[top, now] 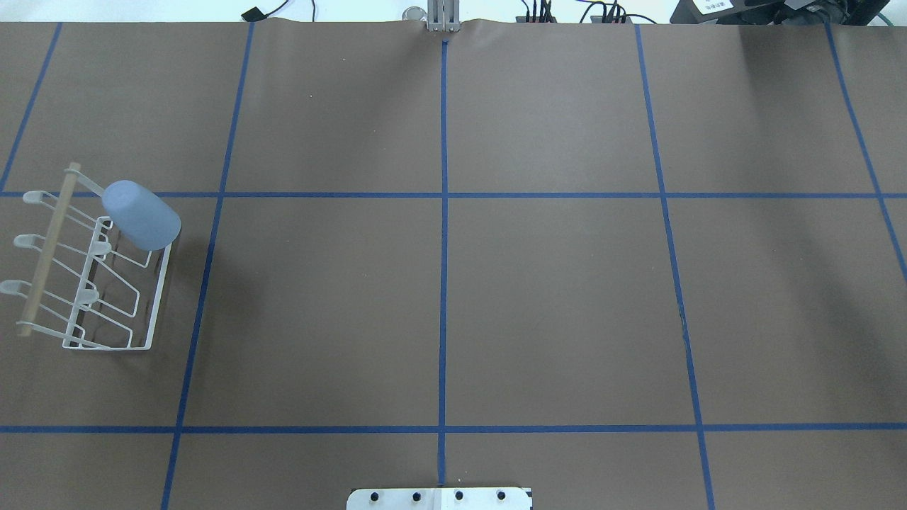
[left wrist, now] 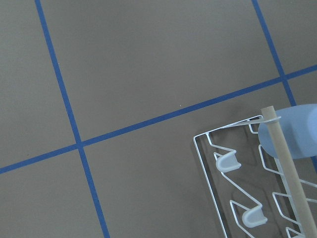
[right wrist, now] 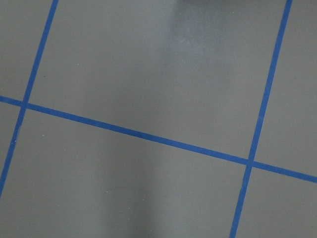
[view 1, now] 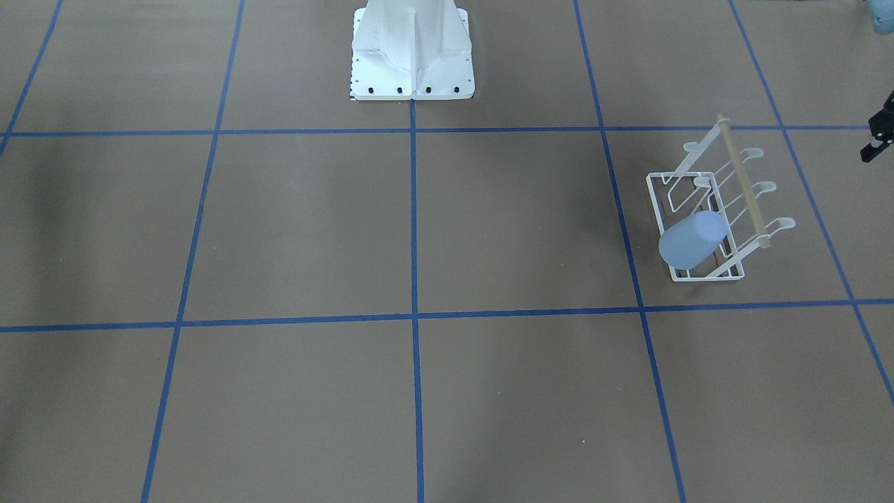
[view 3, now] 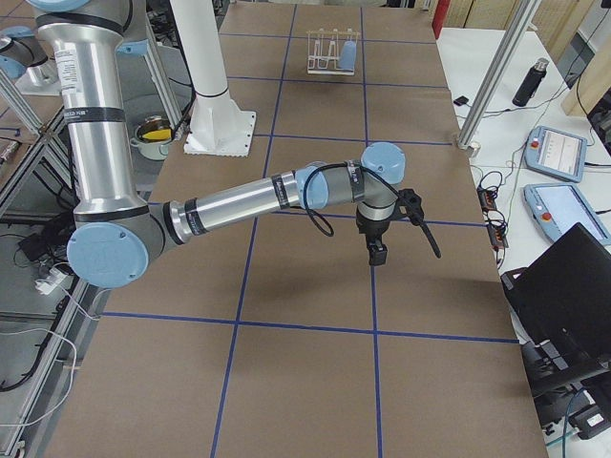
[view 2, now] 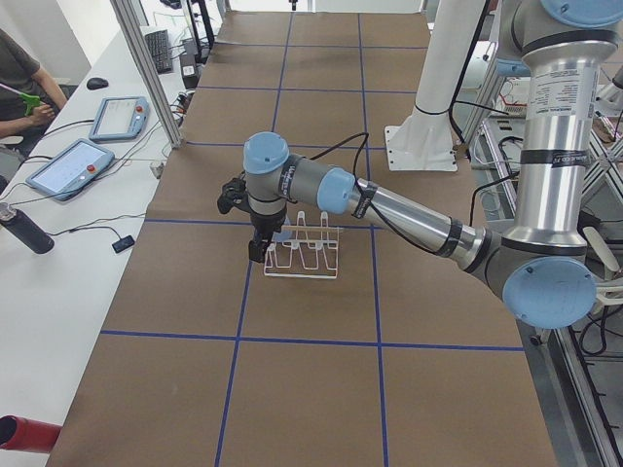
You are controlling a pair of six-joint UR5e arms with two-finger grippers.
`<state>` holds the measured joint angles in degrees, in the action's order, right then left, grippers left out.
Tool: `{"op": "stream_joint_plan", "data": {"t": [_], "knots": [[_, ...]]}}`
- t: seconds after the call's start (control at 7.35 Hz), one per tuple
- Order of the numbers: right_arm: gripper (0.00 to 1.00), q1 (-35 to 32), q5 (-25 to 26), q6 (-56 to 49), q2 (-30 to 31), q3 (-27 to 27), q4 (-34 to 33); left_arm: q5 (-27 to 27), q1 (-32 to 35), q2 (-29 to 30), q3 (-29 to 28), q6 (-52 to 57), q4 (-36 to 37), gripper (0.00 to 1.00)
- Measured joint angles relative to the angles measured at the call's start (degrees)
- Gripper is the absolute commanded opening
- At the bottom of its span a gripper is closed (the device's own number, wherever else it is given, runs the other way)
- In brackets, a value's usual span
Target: Hang cup on cup holder
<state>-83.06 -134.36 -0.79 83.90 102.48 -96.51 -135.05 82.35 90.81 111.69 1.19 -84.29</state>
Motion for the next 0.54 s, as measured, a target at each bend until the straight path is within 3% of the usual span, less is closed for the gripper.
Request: {"op": "stream_joint_plan", "data": {"t": [0.54], "knots": [[1.00, 0.06, 0.16, 0.00, -0.57, 0.09, 0.01, 0.05, 0.00, 0.33, 0.35, -0.04, 0.00, 0.98]]}}
